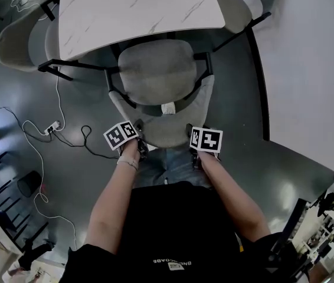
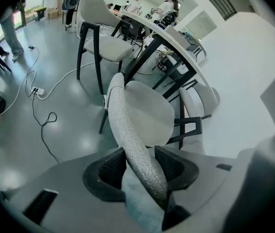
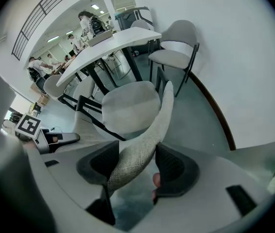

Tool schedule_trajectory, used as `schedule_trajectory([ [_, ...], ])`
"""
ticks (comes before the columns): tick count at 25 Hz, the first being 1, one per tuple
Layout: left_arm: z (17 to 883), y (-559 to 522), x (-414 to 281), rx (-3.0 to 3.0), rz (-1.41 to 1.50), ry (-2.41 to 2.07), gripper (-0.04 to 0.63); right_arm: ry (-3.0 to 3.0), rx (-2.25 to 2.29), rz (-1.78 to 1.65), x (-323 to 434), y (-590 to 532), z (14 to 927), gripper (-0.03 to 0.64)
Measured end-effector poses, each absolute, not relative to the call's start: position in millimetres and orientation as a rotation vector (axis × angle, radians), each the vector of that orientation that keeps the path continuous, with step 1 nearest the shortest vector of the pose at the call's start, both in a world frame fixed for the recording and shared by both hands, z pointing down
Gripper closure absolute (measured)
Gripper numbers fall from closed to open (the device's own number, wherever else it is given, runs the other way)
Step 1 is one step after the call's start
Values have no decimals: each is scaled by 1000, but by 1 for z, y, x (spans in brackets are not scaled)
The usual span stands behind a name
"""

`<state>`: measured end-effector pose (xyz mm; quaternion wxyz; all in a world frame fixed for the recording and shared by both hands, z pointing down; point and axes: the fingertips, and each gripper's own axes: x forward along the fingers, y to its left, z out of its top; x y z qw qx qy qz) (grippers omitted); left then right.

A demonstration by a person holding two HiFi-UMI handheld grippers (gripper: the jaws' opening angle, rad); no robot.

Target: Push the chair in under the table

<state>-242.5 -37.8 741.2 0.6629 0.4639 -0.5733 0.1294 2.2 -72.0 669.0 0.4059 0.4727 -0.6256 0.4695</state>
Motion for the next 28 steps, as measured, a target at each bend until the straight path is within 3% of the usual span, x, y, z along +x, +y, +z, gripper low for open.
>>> schedule_trajectory([
  [11, 741, -76, -270, 1030, 292, -1323, 407, -1604, 1206, 1183, -25, -113, 668, 377],
  [28, 747, -89, -255, 1000, 300, -1309, 408, -1576, 1248, 1162, -11, -141, 672, 379],
])
